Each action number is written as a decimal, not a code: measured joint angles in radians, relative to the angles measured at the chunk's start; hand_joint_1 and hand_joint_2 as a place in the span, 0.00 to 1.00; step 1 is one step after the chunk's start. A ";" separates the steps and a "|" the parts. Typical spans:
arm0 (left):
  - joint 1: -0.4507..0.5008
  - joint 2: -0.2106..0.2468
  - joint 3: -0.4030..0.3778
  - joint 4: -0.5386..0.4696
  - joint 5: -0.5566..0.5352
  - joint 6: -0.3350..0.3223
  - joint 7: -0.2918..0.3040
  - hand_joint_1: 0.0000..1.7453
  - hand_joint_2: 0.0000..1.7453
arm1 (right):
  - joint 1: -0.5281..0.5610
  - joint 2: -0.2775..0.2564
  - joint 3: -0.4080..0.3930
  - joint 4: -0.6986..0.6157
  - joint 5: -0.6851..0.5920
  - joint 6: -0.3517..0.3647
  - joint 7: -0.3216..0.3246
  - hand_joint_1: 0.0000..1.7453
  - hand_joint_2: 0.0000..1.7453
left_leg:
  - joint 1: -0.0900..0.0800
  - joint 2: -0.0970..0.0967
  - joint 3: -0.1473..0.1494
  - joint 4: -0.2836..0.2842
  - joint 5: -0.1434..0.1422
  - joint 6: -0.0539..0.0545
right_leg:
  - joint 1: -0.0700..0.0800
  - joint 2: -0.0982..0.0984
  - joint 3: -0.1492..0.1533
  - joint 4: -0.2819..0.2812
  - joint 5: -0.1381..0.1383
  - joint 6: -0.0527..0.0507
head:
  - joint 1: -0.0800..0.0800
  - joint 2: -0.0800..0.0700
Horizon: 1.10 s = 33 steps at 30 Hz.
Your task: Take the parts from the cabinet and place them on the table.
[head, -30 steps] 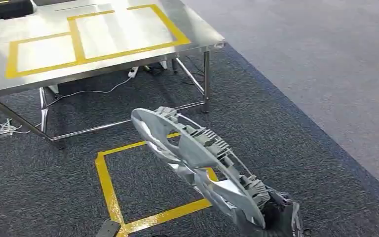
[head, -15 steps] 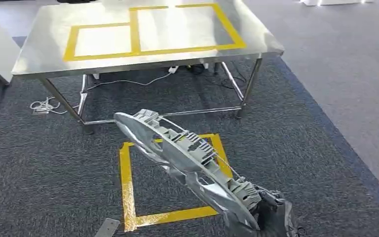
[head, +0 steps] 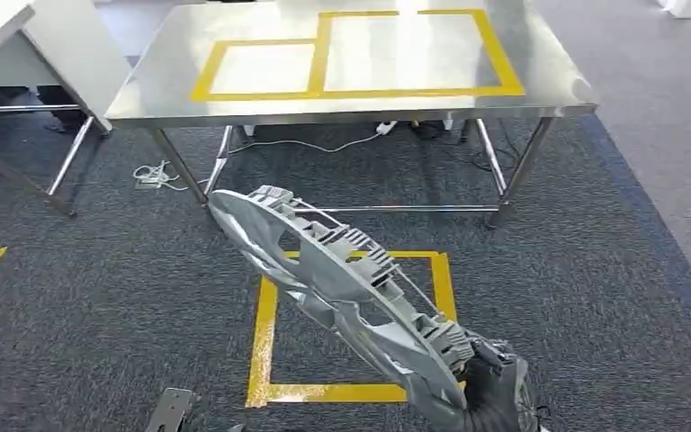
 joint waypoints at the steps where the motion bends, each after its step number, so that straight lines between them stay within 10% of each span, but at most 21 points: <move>1: 0.003 0.000 0.000 0.000 -0.006 0.005 0.019 0.00 1.00 | 0.000 0.000 0.000 0.001 0.006 -0.009 0.000 1.00 1.00 | 0.000 0.001 0.011 -0.020 0.022 0.002 | 0.001 -0.013 0.002 0.000 -0.002 0.000 | 0.000 0.000; 4: 0.018 0.002 -0.003 0.000 -0.052 0.026 0.102 0.00 1.00 | -0.010 0.000 0.000 0.001 0.063 -0.064 0.004 1.00 1.00 | -0.009 0.044 0.131 -0.252 0.141 0.026 | 0.006 -0.045 0.017 0.000 -0.012 0.002 | 0.000 0.000; 5: 0.021 0.004 -0.005 0.000 -0.057 0.029 0.120 0.00 1.00 | -0.011 0.001 0.000 0.001 0.065 -0.077 0.008 1.00 1.00 | -0.019 0.075 0.150 -0.279 0.121 0.034 | 0.010 -0.049 0.016 -0.001 -0.016 0.008 | 0.002 0.000; 8: 0.049 0.004 -0.008 0.002 -0.065 0.032 0.133 0.00 1.00 | -0.029 0.005 -0.002 0.000 0.056 -0.096 0.019 1.00 1.00 | -0.025 0.060 0.145 -0.293 0.119 0.040 | 0.011 -0.069 0.018 -0.004 -0.019 0.025 | 0.000 0.000; 11: 0.063 0.003 -0.009 0.003 -0.072 0.031 0.133 0.00 1.00 | -0.034 0.005 -0.004 -0.005 0.043 -0.101 0.021 1.00 1.00 | -0.020 0.054 0.151 -0.307 0.128 0.033 | 0.015 -0.071 0.018 -0.015 -0.020 0.003 | 0.003 0.000; 33: 0.056 0.004 -0.011 0.003 -0.087 0.023 0.123 0.00 1.00 | -0.048 0.013 -0.005 -0.008 0.062 -0.101 0.027 1.00 1.00 | -0.018 0.057 0.156 -0.305 0.123 0.045 | 0.015 -0.066 0.036 -0.028 -0.010 0.029 | 0.002 0.000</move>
